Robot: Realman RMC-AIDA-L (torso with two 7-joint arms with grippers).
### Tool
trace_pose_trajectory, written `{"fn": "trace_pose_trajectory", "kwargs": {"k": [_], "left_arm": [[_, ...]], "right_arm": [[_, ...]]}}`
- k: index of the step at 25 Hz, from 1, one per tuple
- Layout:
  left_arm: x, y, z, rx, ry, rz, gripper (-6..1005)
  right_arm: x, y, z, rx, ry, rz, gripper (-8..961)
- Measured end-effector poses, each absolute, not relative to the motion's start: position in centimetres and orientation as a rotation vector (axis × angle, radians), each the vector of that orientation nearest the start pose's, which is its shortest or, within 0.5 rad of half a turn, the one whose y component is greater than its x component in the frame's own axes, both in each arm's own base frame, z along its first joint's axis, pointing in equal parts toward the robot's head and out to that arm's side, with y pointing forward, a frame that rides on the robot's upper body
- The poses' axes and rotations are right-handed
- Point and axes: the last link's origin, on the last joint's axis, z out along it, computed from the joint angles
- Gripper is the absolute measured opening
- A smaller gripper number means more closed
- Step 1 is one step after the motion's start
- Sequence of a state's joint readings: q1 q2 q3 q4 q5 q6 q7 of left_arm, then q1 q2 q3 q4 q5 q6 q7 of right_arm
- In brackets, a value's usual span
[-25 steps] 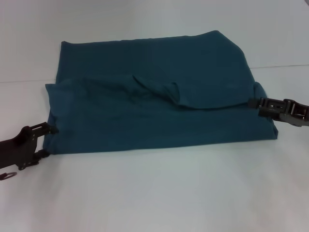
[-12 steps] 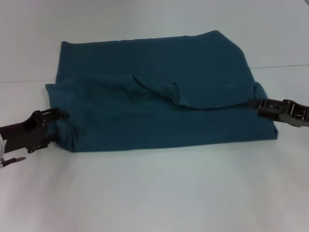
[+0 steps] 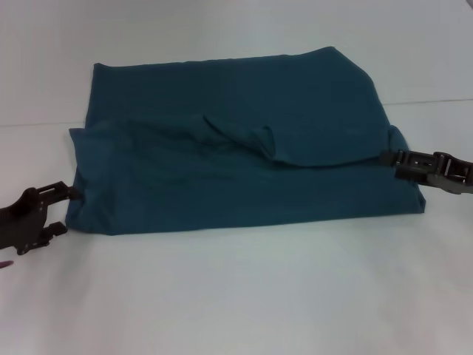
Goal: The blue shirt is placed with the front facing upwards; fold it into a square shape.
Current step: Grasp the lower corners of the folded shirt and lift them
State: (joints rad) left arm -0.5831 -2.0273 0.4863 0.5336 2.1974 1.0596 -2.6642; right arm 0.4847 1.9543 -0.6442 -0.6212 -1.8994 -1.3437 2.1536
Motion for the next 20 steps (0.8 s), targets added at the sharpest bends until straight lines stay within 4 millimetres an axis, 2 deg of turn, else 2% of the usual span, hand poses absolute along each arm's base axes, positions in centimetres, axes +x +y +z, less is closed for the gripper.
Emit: {"fn": "trace_pose_trajectory", "kwargs": {"k": [7,20], "left_arm": [[-34.3,37.3,2.2,1.857,2.867,1.027,777],[-32.5,39.1,1.0,1.975,2.823,0.932,772]], "right_arm": [[31.6,35.8,6.5,-2.052,1.631,0.859,801],[31.6,35.8,6.5,-2.052,1.631,0.86,801]]}}
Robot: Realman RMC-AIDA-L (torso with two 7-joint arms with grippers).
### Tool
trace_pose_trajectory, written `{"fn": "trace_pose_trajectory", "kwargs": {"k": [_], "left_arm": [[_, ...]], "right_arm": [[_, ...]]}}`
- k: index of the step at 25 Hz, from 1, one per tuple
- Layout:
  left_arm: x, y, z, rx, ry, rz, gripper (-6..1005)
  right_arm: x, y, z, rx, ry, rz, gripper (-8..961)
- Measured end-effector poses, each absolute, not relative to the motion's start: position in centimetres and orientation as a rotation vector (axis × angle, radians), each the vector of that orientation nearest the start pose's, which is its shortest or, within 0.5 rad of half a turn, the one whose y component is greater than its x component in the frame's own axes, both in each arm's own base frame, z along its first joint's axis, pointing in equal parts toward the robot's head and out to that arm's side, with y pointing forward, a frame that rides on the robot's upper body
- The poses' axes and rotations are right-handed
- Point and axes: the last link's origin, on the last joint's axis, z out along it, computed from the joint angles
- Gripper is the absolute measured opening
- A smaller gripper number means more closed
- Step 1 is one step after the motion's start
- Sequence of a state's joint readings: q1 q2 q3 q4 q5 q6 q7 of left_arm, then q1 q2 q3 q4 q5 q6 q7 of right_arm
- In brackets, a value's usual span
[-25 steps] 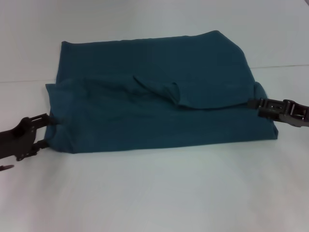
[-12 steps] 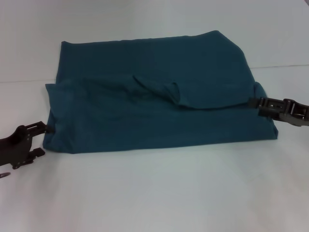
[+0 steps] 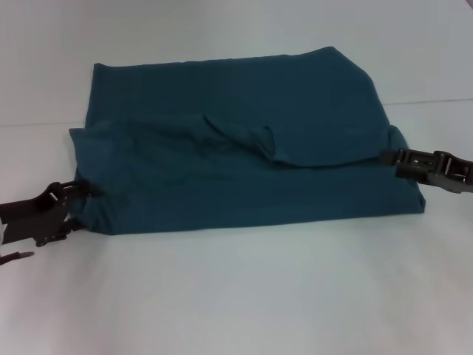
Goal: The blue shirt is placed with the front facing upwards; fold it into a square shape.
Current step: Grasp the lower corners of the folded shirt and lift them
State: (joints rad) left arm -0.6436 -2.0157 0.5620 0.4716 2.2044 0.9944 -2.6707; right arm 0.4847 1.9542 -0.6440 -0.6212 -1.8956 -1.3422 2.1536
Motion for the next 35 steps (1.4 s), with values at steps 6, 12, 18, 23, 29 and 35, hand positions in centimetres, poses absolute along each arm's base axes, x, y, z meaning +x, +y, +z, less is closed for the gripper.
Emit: {"fn": "trace_pose_trajectory", "kwargs": {"k": [6,12,18,23,29,35], "left_arm": [[-32.0,39.6,1.2,2.067,2.809,0.826,741],[-31.5,39.9,1.4,2.13,2.79,0.756,711],[-31.6,39.9,1.3,2.141,2.797,0.735,490],[-31.8,39.8,1.3,2.138,2.804,0.731,251],[-31.7,39.7,1.3,2.115,2.793,0.756,50],[-31.1,39.2,2.5,2.066,2.666,0.917,25]], "right_arm": [[31.6,35.7,6.8,-2.042,1.63,0.874,802],[31.8,35.7,7.0,-2.031,1.63,0.881,802],[31.8,35.7,7.1,-2.031,1.628,0.881,803],[31.8,35.7,7.1,-2.03,1.628,0.882,803],[31.9,35.7,7.1,-2.031,1.628,0.879,804],[32.1,35.5,7.1,-2.028,1.63,0.873,803]]}}
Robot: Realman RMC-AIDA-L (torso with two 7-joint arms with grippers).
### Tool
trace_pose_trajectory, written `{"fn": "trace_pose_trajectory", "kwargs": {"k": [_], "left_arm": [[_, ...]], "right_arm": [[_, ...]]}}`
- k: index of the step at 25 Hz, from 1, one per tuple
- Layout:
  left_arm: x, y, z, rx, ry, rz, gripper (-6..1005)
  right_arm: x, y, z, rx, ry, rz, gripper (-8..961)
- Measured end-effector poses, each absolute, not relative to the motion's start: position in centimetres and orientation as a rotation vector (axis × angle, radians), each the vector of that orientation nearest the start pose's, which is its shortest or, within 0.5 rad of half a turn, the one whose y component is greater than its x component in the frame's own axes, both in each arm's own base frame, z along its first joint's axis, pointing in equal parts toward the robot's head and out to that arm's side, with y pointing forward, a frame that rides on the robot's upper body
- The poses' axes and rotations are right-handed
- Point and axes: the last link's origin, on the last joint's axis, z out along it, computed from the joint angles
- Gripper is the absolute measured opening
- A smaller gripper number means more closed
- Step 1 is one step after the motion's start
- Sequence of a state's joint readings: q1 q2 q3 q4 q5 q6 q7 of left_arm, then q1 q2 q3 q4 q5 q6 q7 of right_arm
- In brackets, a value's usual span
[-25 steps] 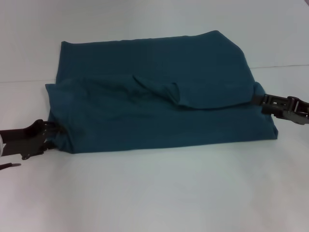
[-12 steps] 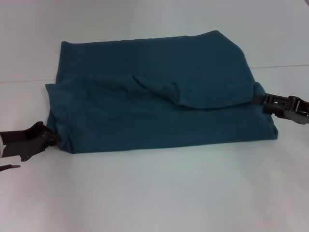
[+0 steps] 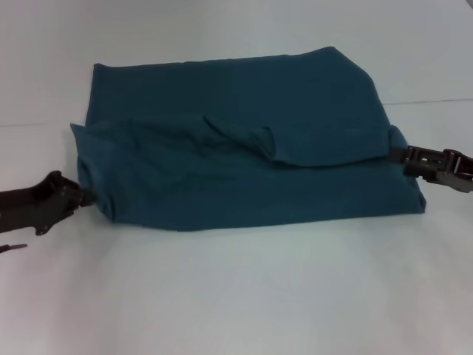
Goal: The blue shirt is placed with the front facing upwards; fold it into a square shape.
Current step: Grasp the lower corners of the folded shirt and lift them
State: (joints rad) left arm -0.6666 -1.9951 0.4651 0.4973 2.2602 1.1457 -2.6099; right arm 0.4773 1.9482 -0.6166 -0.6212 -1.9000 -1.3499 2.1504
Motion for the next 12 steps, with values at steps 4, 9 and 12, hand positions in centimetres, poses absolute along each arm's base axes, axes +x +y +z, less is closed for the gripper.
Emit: {"fn": "trace_pose_trajectory", "kwargs": {"k": [4,9,12], "left_arm": [[-31.5,38.7,3.3,2.039,2.642,0.983,17],[-31.8,38.5,3.3,2.046,2.652,0.976,16],[-31.7,38.6,3.4,2.072,2.64,0.973,17]], "right_arm": [[32.1,35.5,7.1,-2.029,1.631,0.867,802],[32.3,35.9,7.2,-2.06,1.655,0.743,802],[32.3,37.1,8.3,-2.062,1.7,0.587,802]]}}
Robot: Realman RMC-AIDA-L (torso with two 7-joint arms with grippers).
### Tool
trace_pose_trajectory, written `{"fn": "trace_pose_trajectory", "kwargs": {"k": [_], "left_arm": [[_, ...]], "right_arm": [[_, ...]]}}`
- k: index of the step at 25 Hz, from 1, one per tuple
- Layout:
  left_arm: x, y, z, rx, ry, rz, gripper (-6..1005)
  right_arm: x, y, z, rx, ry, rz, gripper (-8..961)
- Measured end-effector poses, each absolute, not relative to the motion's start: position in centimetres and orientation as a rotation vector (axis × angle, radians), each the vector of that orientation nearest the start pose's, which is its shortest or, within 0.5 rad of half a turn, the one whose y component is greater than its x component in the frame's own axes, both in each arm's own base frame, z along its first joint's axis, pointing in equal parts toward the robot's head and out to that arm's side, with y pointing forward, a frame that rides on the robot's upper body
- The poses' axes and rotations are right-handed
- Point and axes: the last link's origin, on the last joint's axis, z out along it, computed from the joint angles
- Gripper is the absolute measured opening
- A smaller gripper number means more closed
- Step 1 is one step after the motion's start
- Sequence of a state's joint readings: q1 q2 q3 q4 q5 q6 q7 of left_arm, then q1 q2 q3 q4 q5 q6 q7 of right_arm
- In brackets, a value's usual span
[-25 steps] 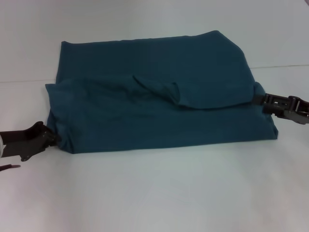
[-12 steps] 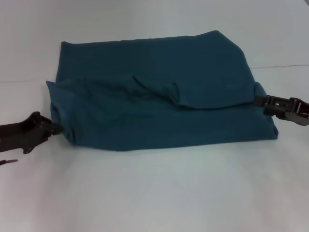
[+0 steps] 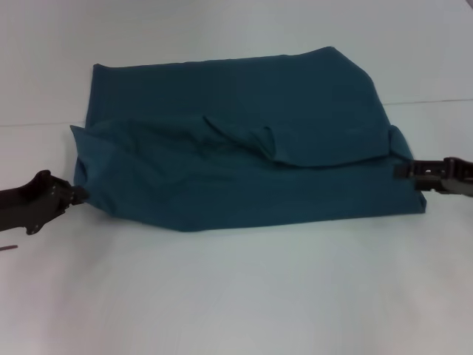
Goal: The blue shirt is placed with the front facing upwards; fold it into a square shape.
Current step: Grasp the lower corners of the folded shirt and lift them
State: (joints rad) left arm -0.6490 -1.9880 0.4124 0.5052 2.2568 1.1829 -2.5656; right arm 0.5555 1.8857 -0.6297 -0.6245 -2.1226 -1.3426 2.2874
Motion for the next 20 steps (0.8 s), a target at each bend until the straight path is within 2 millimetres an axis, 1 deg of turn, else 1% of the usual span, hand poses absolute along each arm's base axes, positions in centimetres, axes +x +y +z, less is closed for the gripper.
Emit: {"fn": "trace_pose_trajectory", "kwargs": {"k": [5,7,9,14,20], "left_arm": [[-31.3,39.0,3.5,2.129,2.604,0.962,16],[-31.2,39.1,3.8,2.148,2.593,0.963,16],[-31.1,39.2,4.0,2.161,2.586,0.965,17],[-31.1,39.3,4.1,2.179,2.573,0.964,17],[-31.0,39.4,4.2,2.182,2.575,0.976,17]], "right_arm": [[31.8,39.3,10.8,-2.016,1.725,0.358,802],[31.7,40.0,11.3,-1.993,1.712,0.289,802],[31.6,40.6,11.3,-1.969,1.69,0.233,802],[31.6,41.1,9.8,-1.948,1.661,0.189,801],[31.9,41.0,7.0,-1.955,1.649,0.142,801]]}}
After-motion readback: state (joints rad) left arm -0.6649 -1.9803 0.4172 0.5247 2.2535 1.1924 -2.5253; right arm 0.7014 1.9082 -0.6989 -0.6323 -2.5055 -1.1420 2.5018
